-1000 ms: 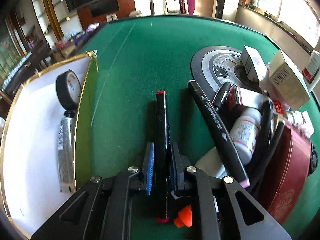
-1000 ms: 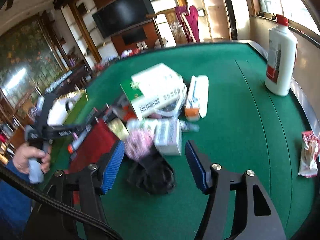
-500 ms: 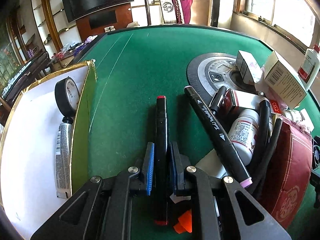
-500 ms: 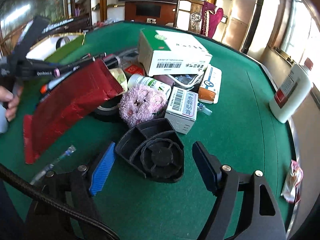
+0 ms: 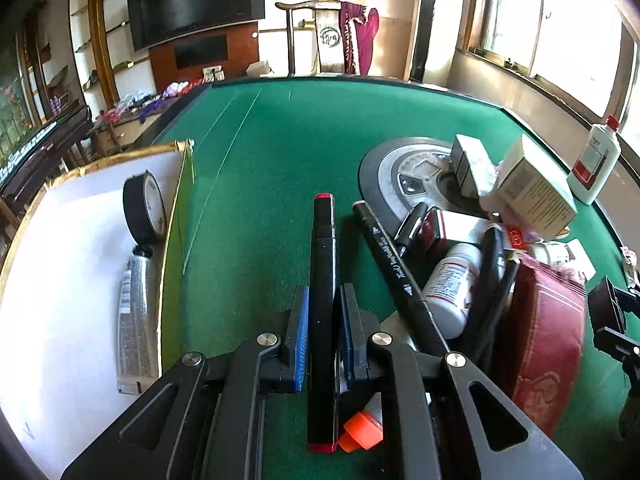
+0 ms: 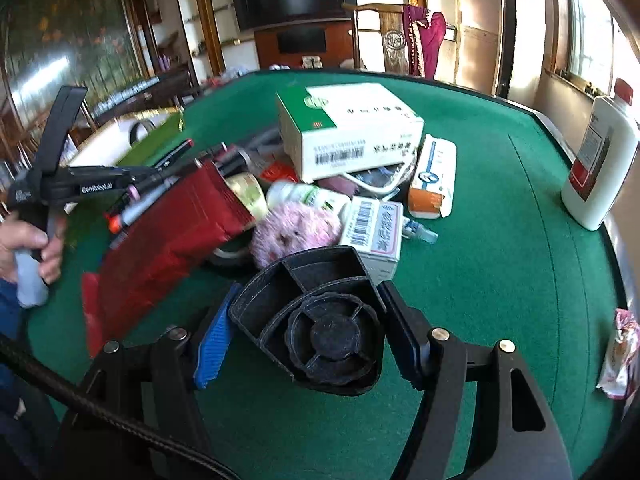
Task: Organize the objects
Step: 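Carry the marker and fan housing over the white tray with both tools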
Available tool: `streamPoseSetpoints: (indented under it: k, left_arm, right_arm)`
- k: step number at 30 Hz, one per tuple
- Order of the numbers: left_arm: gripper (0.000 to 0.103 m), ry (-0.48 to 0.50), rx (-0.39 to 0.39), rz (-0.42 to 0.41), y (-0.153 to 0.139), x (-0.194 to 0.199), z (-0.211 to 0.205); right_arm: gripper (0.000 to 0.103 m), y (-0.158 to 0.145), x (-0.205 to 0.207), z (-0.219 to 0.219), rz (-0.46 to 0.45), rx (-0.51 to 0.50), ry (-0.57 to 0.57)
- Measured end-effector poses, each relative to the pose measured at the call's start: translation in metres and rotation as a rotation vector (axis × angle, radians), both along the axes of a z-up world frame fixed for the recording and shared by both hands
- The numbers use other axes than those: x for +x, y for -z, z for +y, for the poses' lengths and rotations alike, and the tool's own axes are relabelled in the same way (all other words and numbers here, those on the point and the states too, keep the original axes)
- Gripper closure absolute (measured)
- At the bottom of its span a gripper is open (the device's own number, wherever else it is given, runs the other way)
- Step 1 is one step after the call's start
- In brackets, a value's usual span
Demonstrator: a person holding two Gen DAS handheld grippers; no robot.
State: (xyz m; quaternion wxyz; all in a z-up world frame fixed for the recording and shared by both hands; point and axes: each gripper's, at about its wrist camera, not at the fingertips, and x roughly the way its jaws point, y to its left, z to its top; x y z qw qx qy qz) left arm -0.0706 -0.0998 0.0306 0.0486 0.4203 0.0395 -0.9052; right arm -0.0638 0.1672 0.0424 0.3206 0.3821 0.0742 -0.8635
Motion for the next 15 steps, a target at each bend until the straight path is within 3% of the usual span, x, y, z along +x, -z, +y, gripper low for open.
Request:
streamPoseSetpoints:
  k: [15]
  left_arm:
    - [0.091, -0.036, 0.007, 0.122, -0.033, 0.012, -0.020]
  right_arm:
    - [0.035, -0.016, 0.019, -0.039, 0.040, -0.064, -0.037]
